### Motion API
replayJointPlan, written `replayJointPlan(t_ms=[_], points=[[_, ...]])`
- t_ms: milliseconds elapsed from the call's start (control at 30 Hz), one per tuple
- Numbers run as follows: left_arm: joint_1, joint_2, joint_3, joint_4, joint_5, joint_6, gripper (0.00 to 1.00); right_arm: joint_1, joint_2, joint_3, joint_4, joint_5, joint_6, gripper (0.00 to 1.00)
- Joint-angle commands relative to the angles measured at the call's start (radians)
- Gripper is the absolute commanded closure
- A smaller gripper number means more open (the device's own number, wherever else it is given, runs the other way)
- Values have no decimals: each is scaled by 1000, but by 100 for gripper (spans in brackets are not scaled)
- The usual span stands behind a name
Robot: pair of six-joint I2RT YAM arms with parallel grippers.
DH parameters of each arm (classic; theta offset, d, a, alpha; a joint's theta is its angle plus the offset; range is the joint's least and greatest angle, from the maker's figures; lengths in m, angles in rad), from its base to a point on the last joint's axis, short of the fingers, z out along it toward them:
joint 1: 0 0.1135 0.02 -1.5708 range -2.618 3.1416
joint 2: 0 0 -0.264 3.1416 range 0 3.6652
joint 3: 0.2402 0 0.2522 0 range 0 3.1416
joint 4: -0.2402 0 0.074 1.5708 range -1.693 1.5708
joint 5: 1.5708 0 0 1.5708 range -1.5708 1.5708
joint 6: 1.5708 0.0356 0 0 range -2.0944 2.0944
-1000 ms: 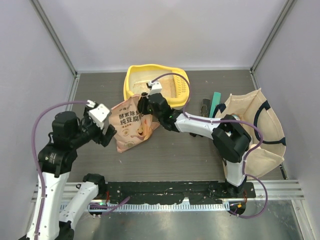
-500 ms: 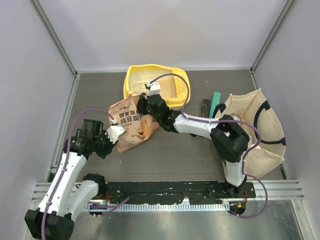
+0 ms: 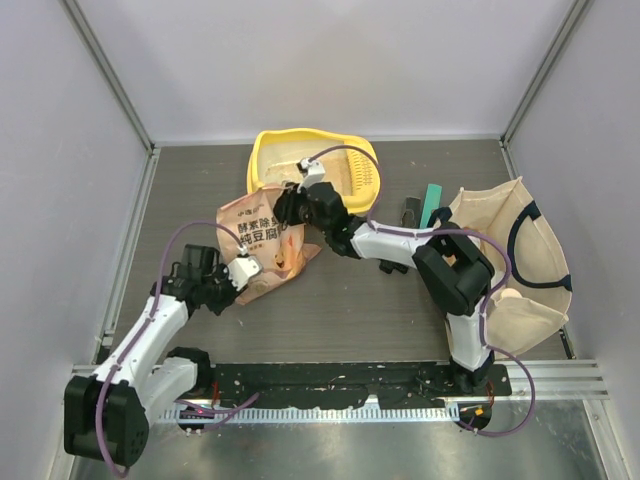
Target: Fill the litter box with clean litter
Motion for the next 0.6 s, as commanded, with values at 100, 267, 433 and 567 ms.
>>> replayJointPlan(t_ms=[100,267,433,567], points=[[-18,78,-10,266,17,-27,73,-60,116,-21,-228,-463,185,99],[-30,82,-18,300,9,-38,73,-121,84,7,-205,-511,346,99],[-33,39,-28,276,9,-41,73,-153,44,2,-213,-456,380,99],[-34,-2,-28,245,6,-22,73,-196,38,33,-243,-402,481,99]])
